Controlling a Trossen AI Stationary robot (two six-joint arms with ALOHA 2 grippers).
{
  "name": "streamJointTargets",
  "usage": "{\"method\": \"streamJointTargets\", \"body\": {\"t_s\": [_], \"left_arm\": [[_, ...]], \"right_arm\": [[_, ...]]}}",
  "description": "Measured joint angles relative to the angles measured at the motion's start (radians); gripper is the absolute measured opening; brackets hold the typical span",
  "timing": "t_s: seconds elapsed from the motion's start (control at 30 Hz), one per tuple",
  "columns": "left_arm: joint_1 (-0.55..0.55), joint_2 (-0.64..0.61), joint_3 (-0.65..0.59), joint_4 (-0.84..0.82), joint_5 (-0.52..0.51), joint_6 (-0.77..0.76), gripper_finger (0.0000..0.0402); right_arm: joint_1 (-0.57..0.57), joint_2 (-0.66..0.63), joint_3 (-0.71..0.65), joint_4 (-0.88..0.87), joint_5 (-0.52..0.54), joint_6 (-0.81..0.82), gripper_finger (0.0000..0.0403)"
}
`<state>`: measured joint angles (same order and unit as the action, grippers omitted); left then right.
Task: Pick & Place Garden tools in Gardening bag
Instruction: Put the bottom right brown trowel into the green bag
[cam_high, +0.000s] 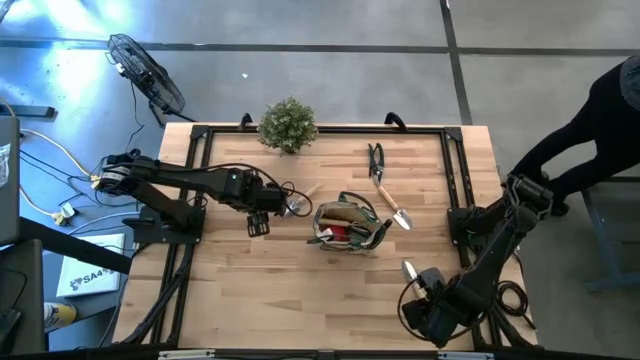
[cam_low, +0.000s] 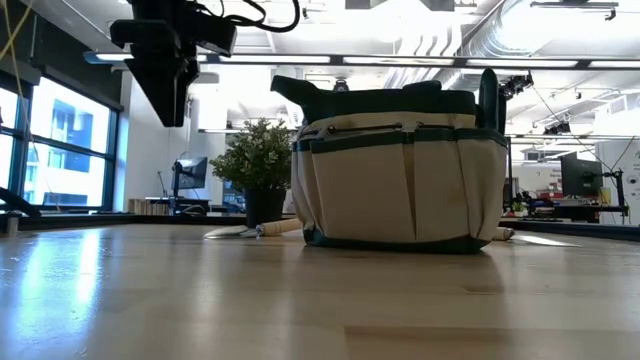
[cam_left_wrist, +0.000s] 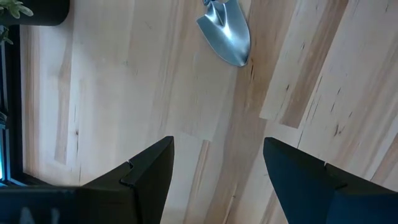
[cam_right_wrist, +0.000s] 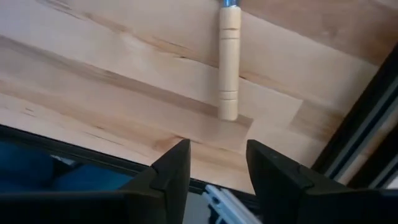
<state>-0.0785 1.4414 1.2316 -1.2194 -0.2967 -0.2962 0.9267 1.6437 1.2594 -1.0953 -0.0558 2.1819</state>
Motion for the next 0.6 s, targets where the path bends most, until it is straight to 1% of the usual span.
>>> {"method": "streamJointTargets", "body": {"t_s": [0.2,0.3,0.4,0.6], "left_arm": [[0.0,0.0,0.0,0.0,-0.001,0.0,0.0239],[0.0,0.0,0.0,0.0,-0.002,0.0,0.0239],[0.0,0.0,0.0,0.0,-0.002,0.0,0.0239],[0.0,0.0,0.0,0.0,-0.002,0.0,0.0239]], "right_arm": [[-0.026,0.001,-0.005,0.005,0.002,0.015,0.0148],[-0.037,0.001,-0.056,0.056,-0.02,0.016,0.0148],[-0.047,0.001,-0.112,0.087,-0.083,0.004,0.0148],[-0.051,0.001,-0.186,0.137,-0.076,0.015,0.0148]]}}
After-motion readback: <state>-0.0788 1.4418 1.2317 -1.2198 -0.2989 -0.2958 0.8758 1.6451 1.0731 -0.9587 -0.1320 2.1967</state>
